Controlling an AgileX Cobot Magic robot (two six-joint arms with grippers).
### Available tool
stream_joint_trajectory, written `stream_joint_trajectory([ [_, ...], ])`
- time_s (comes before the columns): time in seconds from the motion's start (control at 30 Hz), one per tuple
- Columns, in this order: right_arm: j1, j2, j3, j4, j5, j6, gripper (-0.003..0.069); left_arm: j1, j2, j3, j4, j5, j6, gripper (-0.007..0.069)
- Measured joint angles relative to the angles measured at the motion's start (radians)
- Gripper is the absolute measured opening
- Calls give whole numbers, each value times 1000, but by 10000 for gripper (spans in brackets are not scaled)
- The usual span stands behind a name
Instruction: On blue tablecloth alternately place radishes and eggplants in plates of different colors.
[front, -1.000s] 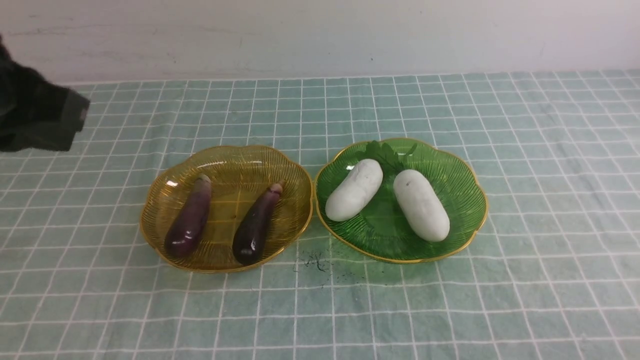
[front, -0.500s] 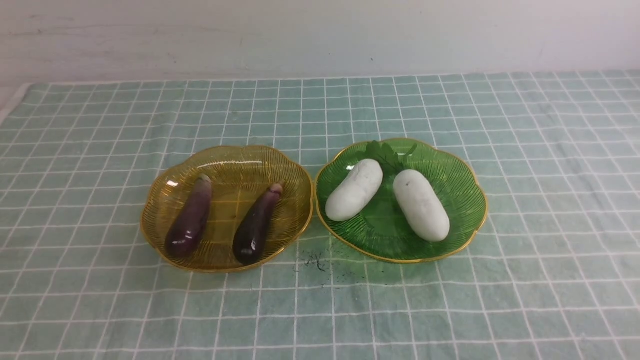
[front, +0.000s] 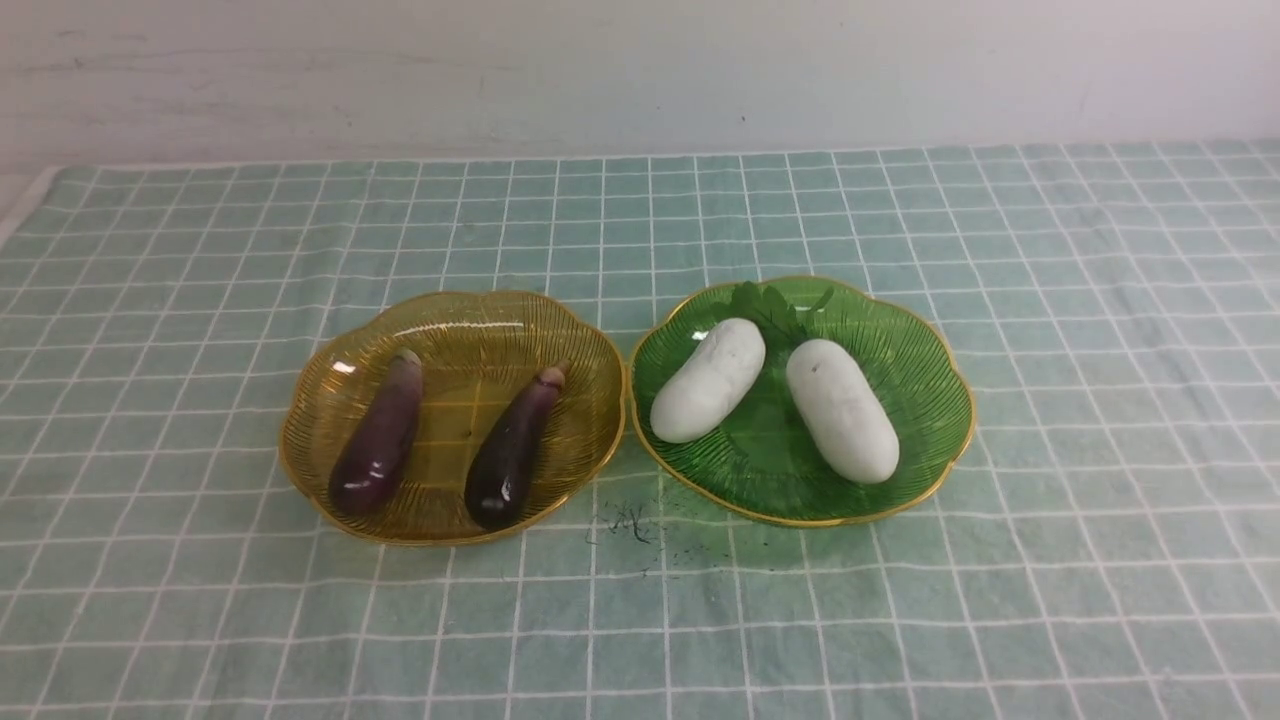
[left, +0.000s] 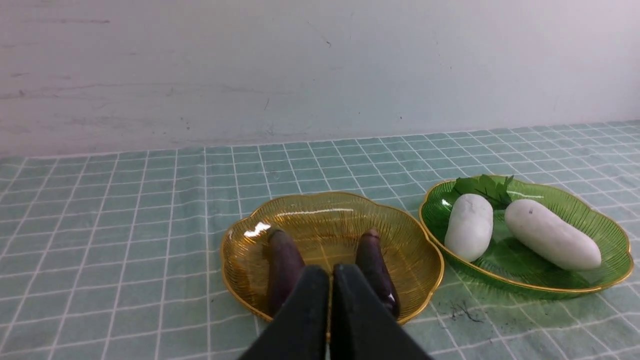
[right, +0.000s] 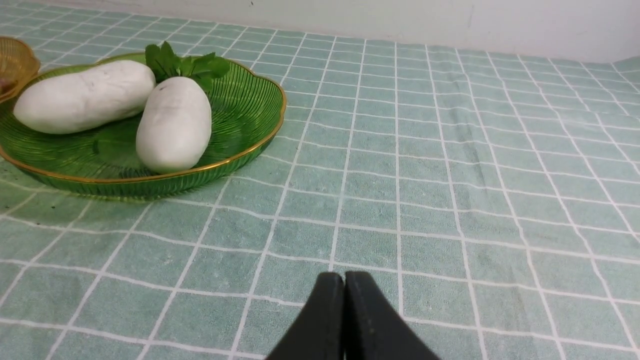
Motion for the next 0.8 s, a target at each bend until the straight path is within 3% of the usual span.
stream_joint_trajectory([
  [0.8, 0, 0, 0, 0, 0, -16, -15, 0, -1, 81, -2, -13, 10, -8],
])
